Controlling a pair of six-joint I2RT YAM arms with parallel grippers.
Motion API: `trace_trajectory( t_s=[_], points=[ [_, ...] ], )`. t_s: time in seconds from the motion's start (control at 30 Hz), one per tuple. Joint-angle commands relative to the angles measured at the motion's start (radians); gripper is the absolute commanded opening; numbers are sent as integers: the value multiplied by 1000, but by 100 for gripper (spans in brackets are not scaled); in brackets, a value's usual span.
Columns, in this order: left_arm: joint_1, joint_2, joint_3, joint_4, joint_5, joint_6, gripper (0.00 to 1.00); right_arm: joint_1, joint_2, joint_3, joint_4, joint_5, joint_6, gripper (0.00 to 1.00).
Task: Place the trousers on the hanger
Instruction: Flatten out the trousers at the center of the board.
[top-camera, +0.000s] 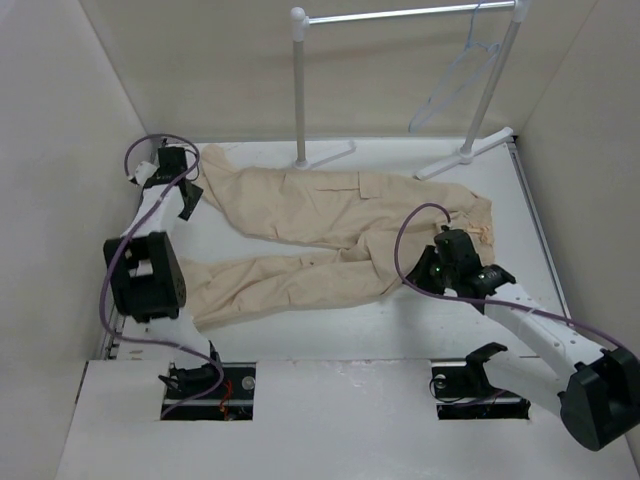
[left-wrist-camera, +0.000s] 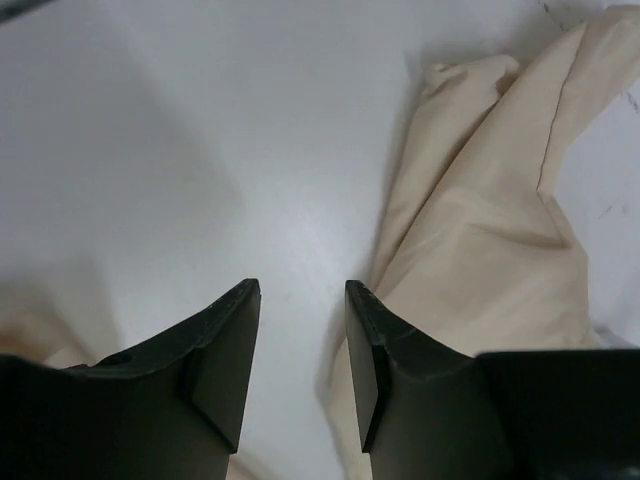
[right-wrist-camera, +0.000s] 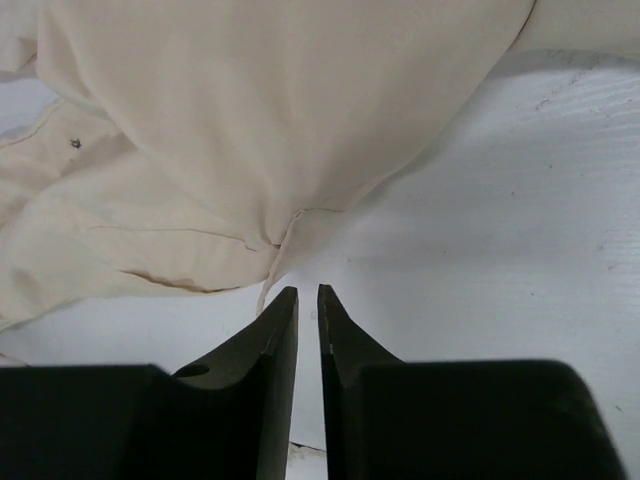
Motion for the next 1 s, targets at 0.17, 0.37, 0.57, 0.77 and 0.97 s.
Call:
trace_trajectory(
  t_s=[0.17, 0.37, 0.57, 0.77, 0.97],
  points=[
    [9, 441, 445, 72, 68, 9, 36, -81, 2, 41, -28, 23, -14, 38],
    [17, 639, 608, 29, 77, -7, 32, -145, 11, 61, -54, 45, -26, 44],
    [32, 544, 585, 15, 54, -42, 1, -219, 45, 69, -34, 58, -11, 54],
    [37, 234, 519, -18, -38, 15, 0, -216, 63, 58, 10, 65, 6, 54],
    [23, 73, 394, -54, -108, 56, 2, -215, 59, 37, 32, 41, -3, 54]
  ],
)
